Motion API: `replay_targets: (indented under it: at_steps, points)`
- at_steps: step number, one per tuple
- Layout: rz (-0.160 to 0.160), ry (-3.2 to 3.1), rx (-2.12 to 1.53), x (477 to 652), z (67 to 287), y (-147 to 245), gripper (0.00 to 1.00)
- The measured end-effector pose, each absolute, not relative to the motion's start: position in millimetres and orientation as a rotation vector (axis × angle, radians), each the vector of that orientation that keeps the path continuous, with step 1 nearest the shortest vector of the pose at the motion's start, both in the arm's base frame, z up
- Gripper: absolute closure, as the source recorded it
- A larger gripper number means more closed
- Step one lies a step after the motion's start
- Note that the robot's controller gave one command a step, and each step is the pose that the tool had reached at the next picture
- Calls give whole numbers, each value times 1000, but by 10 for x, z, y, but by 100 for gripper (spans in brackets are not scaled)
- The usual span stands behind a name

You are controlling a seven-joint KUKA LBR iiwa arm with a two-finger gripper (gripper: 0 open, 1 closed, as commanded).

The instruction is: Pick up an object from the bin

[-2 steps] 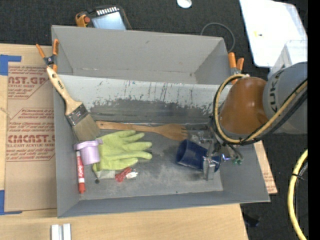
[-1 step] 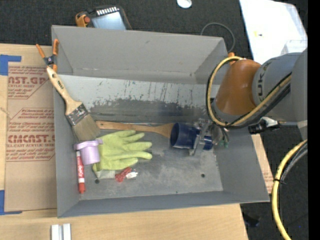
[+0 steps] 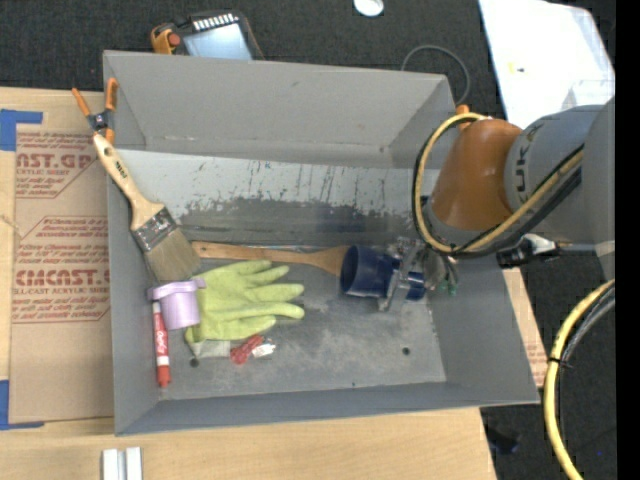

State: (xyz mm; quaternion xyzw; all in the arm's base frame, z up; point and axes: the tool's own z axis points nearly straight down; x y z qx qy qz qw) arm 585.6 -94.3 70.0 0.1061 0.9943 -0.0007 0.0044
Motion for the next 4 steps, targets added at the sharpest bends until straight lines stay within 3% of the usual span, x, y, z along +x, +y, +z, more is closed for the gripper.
replay_targets:
  at_steps: [1, 2, 3, 4]
  points:
    - [-2, 3118, 344, 5831, 1345, -863, 100]
    - [-1, 3106, 415, 5838, 1721, -873, 100]
    - [-2, 3096, 461, 5896, 1657, -910, 100]
    - [0, 3083, 552, 5865, 1865, -903, 100]
